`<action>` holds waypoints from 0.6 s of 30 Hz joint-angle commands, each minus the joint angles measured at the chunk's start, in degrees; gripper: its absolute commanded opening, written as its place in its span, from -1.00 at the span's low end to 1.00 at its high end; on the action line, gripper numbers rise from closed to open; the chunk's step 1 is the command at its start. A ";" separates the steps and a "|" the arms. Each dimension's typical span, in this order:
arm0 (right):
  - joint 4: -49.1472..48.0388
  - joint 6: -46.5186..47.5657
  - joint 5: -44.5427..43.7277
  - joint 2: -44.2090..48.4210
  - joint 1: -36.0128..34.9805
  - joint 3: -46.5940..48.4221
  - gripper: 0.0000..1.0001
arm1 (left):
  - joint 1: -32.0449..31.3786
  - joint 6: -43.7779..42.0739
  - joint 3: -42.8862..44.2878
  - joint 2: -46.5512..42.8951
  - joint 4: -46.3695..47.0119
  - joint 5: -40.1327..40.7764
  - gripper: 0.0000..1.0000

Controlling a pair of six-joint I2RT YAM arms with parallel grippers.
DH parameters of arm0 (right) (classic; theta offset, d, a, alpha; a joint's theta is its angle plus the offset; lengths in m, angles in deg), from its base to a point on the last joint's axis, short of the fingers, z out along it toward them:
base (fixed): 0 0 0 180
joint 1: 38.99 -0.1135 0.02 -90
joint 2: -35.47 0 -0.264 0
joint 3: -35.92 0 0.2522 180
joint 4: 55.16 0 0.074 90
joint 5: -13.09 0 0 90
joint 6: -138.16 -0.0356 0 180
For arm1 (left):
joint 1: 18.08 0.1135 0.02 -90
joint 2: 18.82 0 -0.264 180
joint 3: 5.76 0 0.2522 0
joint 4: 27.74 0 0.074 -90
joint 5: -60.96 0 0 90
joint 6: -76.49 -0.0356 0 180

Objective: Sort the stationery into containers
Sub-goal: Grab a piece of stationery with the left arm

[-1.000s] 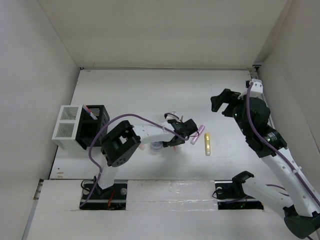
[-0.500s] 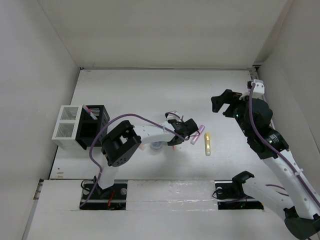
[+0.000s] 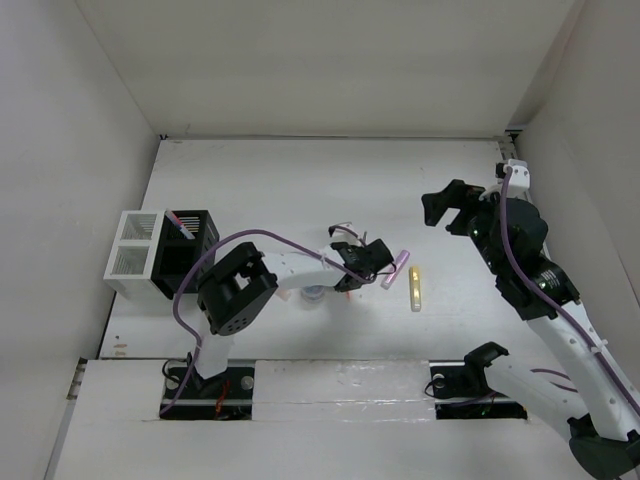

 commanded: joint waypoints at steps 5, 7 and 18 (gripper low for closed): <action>-4.24 0.79 2.43 -1.17 0.47 0.06 1.00 | -1.29 -0.46 1.08 -2.67 -7.48 0.20 -1.00; -4.24 0.27 2.43 -1.17 0.47 0.06 1.00 | -1.91 -0.46 4.15 -3.90 -10.89 1.62 -1.00; -6.71 0.26 2.96 -5.83 0.47 -0.47 1.00 | -4.11 -2.56 10.31 -11.28 -15.13 4.78 -1.00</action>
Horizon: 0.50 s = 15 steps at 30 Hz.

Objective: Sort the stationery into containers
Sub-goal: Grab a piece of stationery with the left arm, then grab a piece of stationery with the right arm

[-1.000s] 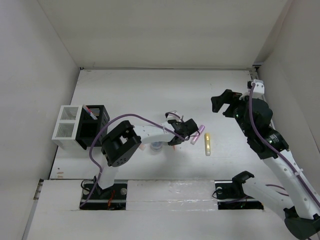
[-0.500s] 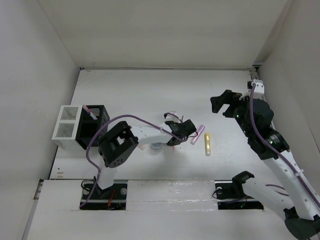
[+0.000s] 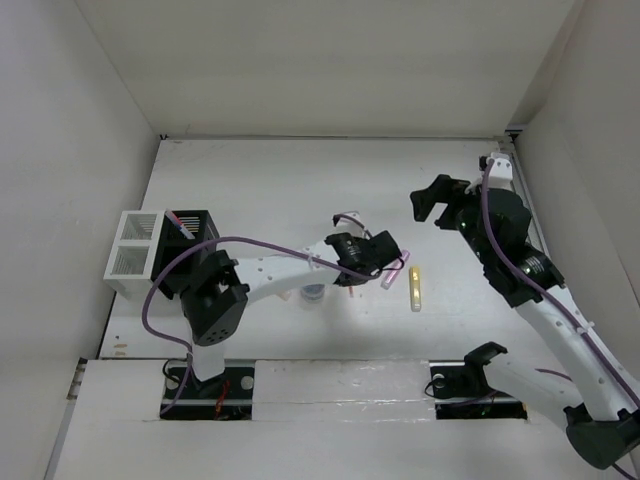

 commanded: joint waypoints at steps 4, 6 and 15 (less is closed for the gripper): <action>-3.69 0.33 0.16 -7.42 3.01 1.87 1.00 | -2.59 -2.05 6.60 -7.89 -6.33 7.37 -1.00; -2.64 1.73 3.40 -13.29 4.24 4.76 0.97 | -1.55 -1.35 7.39 -10.07 -8.62 10.19 -1.00; 2.11 5.35 3.60 -33.79 -3.65 16.20 0.67 | 15.85 -19.78 1.41 -25.10 -4.59 8.63 -1.00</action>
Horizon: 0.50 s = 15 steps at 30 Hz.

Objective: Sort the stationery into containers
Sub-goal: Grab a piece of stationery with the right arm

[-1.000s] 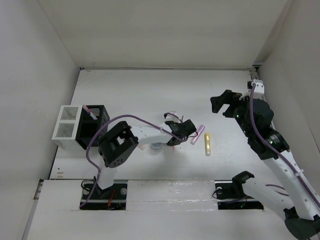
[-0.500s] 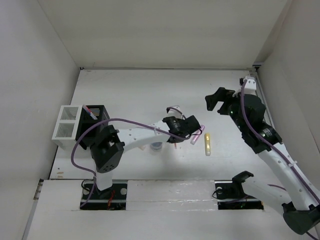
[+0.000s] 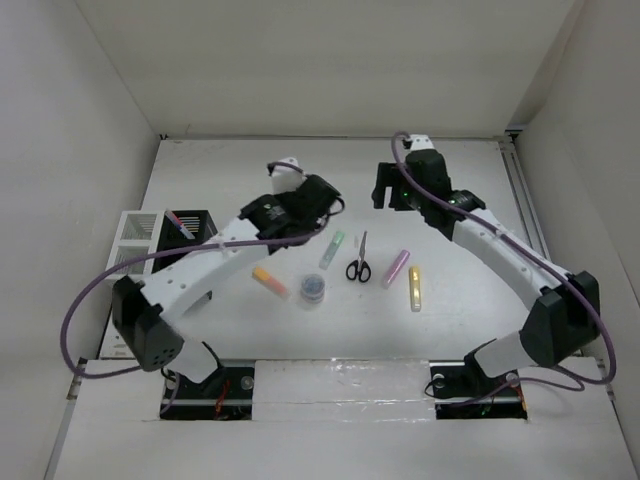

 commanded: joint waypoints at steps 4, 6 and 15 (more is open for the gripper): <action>-0.50 0.73 -2.25 -7.02 -5.77 4.58 0.61 | 7.47 -18.42 -3.51 -13.67 2.66 -1.67 -1.00; 0.38 0.73 -2.25 -10.63 -6.83 6.16 0.56 | 7.47 -22.12 -7.20 -17.71 5.64 -1.67 -1.00; 0.29 -2.53 -6.82 -17.67 -10.08 6.52 0.24 | 7.47 -25.03 -22.59 -27.74 17.86 -7.56 -1.00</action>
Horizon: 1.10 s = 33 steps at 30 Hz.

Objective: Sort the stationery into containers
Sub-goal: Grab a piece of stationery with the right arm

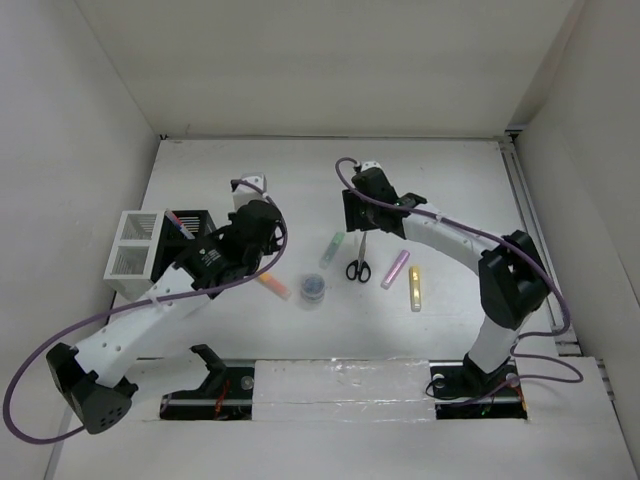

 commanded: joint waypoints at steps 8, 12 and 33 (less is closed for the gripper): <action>0.45 -4.02 -4.98 -6.55 -3.28 4.61 0.11 | -0.16 -5.78 -5.17 -3.73 8.35 -6.00 -1.00; 0.45 -4.55 -4.98 -8.93 -3.28 5.22 0.11 | -0.16 -6.31 -5.78 -4.35 8.88 -8.37 -1.00; -0.16 -5.61 -5.59 -11.75 -2.75 4.17 0.09 | -0.16 -6.84 -6.31 -6.02 9.94 -10.66 -1.00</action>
